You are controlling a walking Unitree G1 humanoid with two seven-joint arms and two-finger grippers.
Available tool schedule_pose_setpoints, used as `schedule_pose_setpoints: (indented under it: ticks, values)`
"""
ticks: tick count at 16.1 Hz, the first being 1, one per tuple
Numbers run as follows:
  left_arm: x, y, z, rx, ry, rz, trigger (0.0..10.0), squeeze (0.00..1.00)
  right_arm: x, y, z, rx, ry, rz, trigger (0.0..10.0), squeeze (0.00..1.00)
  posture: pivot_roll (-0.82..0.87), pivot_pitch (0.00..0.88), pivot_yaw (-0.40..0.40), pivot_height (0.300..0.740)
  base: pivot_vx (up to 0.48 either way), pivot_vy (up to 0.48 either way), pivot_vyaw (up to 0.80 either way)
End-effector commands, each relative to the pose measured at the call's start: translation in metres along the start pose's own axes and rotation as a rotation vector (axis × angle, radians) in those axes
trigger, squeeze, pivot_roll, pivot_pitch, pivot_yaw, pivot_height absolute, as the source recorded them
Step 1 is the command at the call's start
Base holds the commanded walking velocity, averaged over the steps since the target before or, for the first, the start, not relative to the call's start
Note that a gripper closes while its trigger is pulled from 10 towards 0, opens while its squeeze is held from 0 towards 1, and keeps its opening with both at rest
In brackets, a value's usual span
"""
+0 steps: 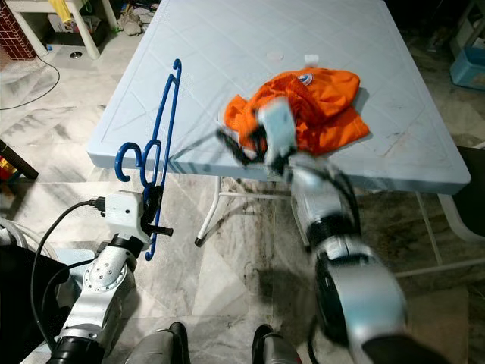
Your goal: Hang hanger
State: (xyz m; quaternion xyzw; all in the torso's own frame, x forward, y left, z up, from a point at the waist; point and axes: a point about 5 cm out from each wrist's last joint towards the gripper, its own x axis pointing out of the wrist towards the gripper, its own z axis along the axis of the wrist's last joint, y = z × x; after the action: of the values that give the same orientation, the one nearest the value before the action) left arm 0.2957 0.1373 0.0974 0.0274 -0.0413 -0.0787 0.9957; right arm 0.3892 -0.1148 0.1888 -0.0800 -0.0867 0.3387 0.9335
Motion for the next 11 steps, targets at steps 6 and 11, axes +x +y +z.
schedule_pose_setpoints:
  ticks: [6,11]
  values:
    - [0.017,-0.016,-0.004,-0.028,0.031,-0.063,10.0,0.00,-0.052,-0.006,-0.011,-0.060,-0.124,-0.288,10.0,0.00,-0.07,0.139,0.023,0.740,0.000,0.000,0.00]
    - [0.019,-0.022,-0.008,-0.021,0.028,-0.087,10.0,0.00,-0.096,-0.001,-0.036,0.031,-0.088,-0.638,10.0,0.00,-0.09,0.127,0.018,0.740,0.000,0.000,0.00]
